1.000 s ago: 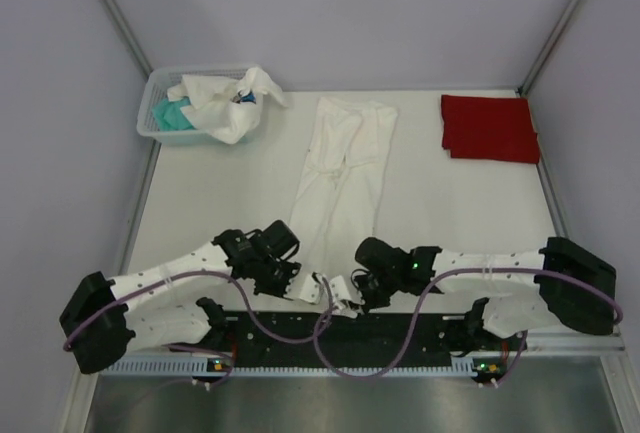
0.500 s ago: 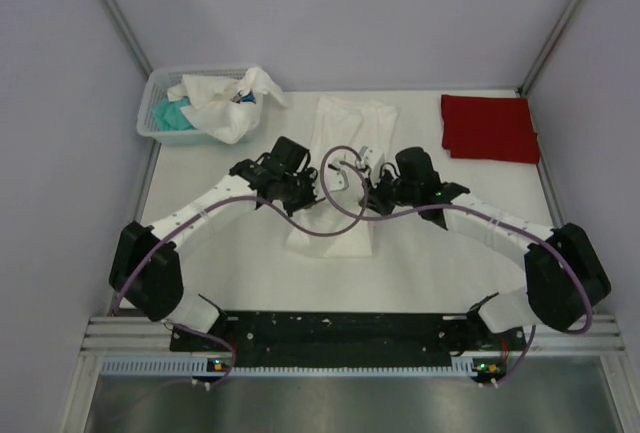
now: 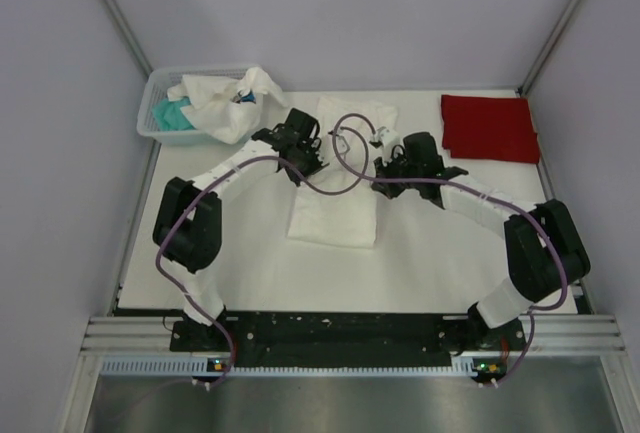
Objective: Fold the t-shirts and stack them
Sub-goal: Fold the folded rectangular tshirt in 1/3 of the way
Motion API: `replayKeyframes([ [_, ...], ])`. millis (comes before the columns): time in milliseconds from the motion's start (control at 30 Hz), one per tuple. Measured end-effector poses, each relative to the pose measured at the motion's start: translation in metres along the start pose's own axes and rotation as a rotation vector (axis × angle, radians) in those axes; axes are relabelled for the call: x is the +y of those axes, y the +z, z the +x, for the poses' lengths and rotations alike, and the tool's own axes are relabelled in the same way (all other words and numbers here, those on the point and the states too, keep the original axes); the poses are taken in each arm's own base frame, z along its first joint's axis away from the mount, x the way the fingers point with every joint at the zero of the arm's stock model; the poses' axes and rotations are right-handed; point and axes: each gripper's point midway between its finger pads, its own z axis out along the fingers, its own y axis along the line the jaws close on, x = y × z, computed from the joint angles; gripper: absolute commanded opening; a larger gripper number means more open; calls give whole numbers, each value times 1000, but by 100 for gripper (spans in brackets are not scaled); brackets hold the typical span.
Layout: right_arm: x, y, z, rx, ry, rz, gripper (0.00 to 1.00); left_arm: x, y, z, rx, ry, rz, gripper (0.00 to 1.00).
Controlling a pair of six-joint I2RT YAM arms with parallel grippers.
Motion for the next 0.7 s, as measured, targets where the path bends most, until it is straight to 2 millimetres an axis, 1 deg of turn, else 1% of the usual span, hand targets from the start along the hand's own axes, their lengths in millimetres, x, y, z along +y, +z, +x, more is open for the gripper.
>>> replayKeyframes([
  [133, -4, 0, 6, 11, 31, 18, 0, 10, 8, 0, 26, -8, -24, 0],
  [300, -9, 0, 8, 13, 83, 37, 0, 19, 15, 1, 58, -9, -52, 0],
  [400, -16, 6, 14, 23, 119, 47, 0, 21, 23, 3, 75, -9, -53, 0],
  [467, -18, 11, 23, 44, 139, 50, 0, 23, 28, 5, 89, -9, -58, 0],
  [533, -20, 16, 31, 69, 160, 57, 0, 25, 33, 6, 100, -10, -62, 8],
  [567, -21, 18, 34, 78, 169, 62, 5, 26, 36, 6, 104, -9, -64, 14],
  [633, -26, 22, 38, 91, 200, 76, 20, 28, 40, 7, 112, -9, -67, 27],
  [667, -29, 23, 39, 95, 216, 92, 24, 29, 41, 7, 116, -10, -72, 35],
  [700, -34, 24, 38, 95, 230, 111, 27, 32, 41, 7, 123, -10, -87, 40],
])
